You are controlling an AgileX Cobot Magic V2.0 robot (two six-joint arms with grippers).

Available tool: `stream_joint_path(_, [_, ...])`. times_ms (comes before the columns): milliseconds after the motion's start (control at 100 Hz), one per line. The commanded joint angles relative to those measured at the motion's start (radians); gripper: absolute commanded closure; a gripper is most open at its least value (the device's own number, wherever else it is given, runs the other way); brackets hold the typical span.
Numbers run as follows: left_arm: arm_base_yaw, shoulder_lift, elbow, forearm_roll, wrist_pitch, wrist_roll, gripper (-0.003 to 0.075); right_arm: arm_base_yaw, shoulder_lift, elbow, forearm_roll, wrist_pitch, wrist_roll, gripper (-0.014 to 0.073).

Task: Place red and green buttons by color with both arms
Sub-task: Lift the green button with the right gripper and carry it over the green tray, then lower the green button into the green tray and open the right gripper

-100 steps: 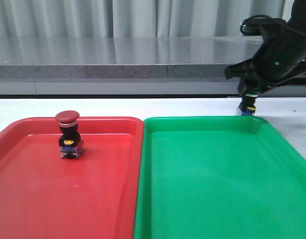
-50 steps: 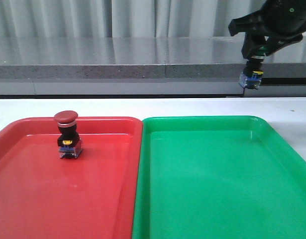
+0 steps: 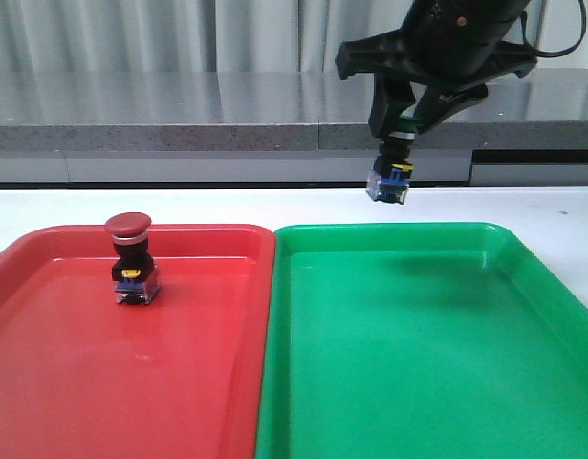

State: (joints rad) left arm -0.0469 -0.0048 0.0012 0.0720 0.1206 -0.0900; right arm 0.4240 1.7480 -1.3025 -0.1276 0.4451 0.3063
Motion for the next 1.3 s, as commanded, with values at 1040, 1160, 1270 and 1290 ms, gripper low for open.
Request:
stream_joint_path(1040, [0.001, -0.032, 0.026, 0.001, -0.087, -0.006, 0.0739, 0.021, -0.01, 0.154, -0.216, -0.144, 0.259, 0.0285])
stream_joint_path(1160, [0.001, -0.032, 0.026, 0.001, -0.087, -0.006, 0.0739, 0.021, -0.01, 0.154, -0.216, -0.144, 0.259, 0.0285])
stream_joint_path(1270, [0.001, -0.032, 0.026, 0.001, -0.087, -0.006, 0.0739, 0.021, -0.01, 0.154, -0.216, -0.143, 0.259, 0.0284])
stream_joint_path(1290, [0.001, -0.032, 0.026, 0.001, -0.087, -0.006, 0.0739, 0.021, -0.01, 0.154, -0.216, -0.143, 0.259, 0.0284])
